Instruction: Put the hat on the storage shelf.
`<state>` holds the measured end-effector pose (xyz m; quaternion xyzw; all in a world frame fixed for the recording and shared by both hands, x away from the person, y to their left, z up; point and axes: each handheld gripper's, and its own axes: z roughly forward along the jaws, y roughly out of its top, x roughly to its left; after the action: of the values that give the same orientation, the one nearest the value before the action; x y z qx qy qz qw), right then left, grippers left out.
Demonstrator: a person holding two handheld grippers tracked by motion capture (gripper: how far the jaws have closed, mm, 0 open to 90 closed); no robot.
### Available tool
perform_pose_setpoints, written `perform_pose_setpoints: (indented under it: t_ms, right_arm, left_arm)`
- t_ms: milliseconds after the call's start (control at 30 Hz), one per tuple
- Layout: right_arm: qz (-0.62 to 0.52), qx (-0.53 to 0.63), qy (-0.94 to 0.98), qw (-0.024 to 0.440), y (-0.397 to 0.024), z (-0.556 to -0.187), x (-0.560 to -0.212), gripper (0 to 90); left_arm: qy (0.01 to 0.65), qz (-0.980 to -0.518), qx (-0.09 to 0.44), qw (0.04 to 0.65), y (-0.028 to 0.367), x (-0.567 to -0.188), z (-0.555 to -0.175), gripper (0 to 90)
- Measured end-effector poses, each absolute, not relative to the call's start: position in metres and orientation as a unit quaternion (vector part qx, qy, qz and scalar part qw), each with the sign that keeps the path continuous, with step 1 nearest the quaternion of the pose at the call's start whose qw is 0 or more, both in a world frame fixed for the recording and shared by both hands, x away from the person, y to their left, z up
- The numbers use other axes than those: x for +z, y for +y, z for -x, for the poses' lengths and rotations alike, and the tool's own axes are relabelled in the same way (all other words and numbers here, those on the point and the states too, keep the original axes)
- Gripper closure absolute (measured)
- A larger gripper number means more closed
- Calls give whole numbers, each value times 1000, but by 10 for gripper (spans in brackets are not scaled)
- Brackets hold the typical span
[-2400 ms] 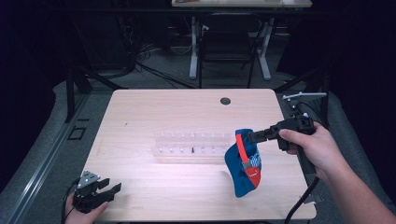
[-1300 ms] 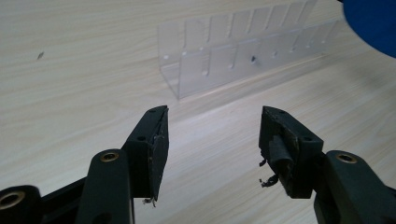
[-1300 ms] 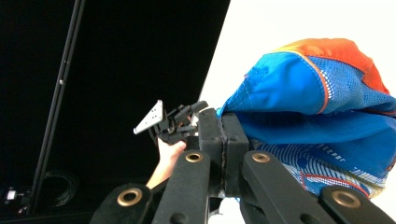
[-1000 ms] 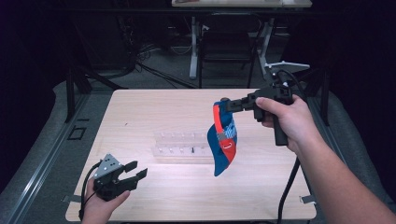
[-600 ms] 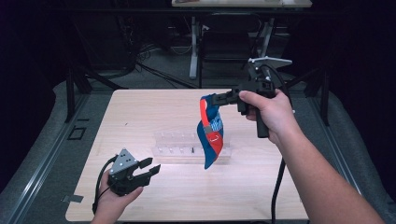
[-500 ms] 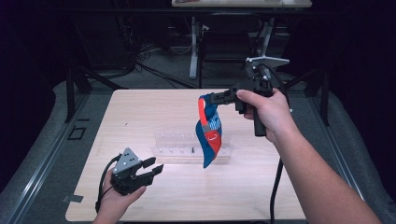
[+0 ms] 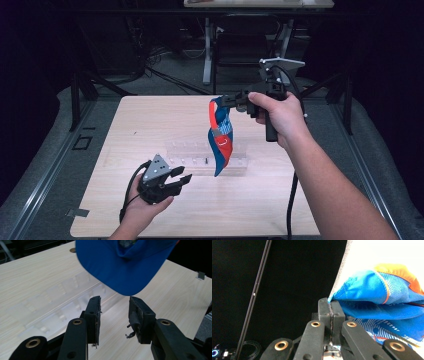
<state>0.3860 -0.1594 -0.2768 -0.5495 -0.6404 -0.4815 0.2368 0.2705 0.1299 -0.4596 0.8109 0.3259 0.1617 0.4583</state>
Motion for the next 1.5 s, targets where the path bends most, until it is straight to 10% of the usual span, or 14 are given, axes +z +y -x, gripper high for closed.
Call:
perform_pose_setpoints:
  t_ms: [833,1500]
  right_arm:
    - [544,-488,-640,237,-143,-391,-274,900]
    - [538,-490,-643,237,-136,-392,-278,900]
  left_arm:
    - [282,-835,177,438,61,-450,-285,739]
    - [289,-835,198,425,85,-447,-303,882]
